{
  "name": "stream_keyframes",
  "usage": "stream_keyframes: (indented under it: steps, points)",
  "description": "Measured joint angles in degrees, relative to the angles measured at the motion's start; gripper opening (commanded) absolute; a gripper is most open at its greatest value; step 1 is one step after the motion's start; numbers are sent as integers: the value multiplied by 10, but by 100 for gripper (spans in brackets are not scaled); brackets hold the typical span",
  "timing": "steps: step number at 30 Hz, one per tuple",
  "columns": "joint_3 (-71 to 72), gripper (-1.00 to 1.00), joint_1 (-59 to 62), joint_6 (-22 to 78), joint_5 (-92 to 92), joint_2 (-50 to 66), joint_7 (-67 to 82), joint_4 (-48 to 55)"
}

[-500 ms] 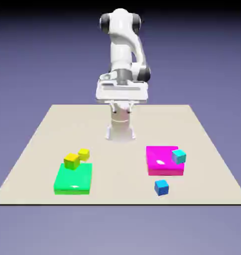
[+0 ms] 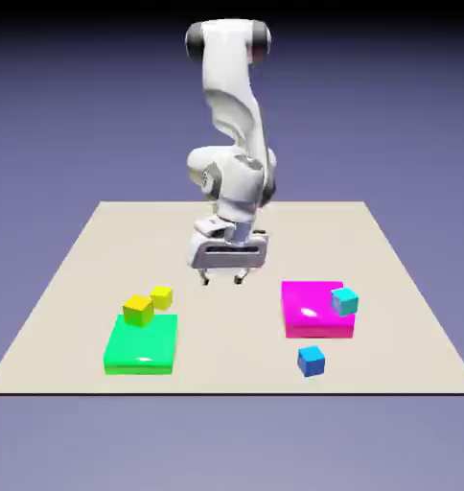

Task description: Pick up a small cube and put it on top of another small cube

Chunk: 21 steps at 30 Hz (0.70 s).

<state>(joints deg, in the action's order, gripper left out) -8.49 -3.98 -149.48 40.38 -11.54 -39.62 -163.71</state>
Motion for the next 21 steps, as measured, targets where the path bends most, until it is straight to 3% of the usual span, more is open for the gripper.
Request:
stream_keyframes:
  steps: [15,21]
  points:
    - [-78,0,-30,226,372,195,26,-25]
    - [-67,0,46,194,480,298,-52,16]
